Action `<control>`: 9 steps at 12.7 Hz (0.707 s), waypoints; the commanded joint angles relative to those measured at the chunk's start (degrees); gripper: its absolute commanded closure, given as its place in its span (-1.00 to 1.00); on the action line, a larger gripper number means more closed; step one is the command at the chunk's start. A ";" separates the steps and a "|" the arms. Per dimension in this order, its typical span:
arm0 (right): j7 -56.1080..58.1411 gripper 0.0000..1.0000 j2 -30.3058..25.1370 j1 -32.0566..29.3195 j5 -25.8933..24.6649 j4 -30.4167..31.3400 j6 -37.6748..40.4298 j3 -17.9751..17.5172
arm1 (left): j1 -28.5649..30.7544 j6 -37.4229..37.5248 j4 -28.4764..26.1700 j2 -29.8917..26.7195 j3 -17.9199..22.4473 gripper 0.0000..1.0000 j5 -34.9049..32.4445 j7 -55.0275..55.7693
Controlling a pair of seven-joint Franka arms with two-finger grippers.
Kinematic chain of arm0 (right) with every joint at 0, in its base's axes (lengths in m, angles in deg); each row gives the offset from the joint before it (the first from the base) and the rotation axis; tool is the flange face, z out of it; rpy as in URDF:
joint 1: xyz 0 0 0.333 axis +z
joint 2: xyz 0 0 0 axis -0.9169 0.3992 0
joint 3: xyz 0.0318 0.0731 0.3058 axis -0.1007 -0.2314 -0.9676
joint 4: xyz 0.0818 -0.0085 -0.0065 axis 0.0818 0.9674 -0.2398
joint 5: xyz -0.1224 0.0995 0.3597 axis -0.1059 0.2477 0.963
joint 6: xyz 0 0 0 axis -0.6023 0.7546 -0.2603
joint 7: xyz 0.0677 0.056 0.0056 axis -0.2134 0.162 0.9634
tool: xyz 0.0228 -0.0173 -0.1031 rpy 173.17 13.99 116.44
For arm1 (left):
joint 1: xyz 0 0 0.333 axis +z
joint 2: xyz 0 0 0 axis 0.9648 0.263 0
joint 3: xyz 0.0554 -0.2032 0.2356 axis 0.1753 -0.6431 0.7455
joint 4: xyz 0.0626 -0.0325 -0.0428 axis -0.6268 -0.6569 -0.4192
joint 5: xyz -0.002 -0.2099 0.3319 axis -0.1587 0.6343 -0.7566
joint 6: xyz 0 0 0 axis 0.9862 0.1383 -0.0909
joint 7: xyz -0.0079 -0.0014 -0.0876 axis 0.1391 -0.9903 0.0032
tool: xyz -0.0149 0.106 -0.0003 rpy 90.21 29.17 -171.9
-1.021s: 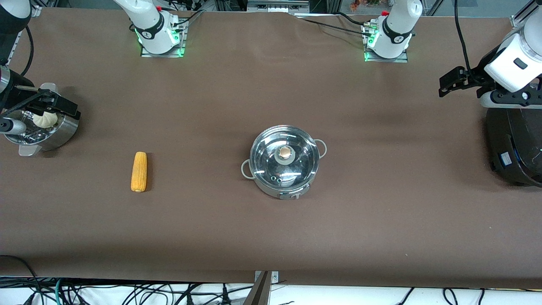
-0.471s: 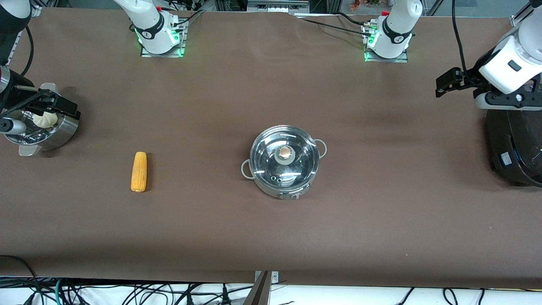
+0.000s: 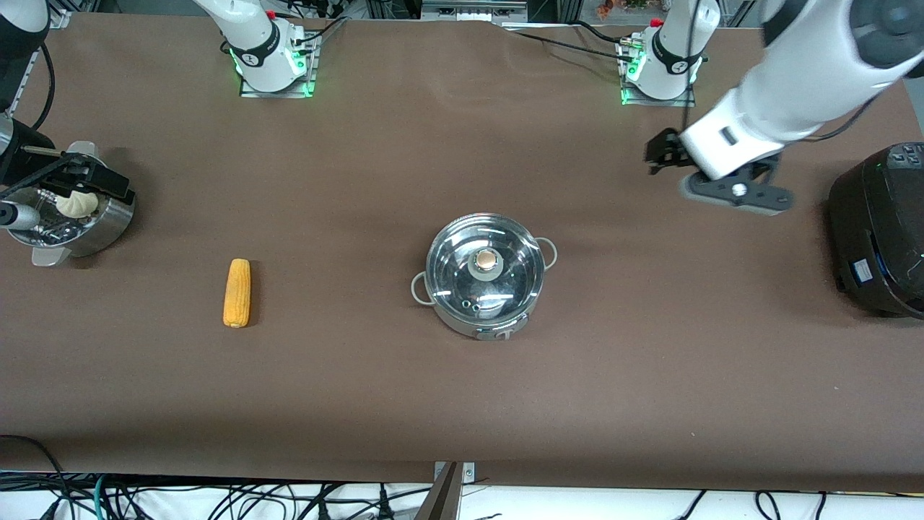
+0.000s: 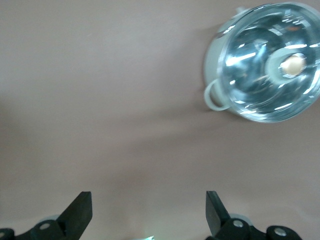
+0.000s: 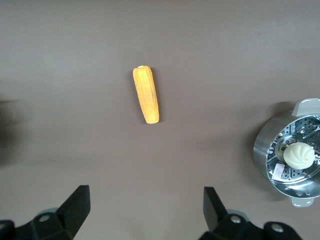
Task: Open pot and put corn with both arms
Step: 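Reach the left gripper to the lid knob while the right gripper reaches the corn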
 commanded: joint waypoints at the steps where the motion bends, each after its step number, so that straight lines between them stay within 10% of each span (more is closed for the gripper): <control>1: 0.59 -1.00 4.32 -0.23 -0.56 -1.74 -0.81 -0.28 | -5.82 0.05 12.63 10.74 0.50 -1.00 0.87 7.42; 9: 7.89 -1.00 20.74 -0.14 0.15 0.71 -18.54 -0.46 | -14.27 -14.63 12.39 23.32 0.50 -1.00 0.78 13.34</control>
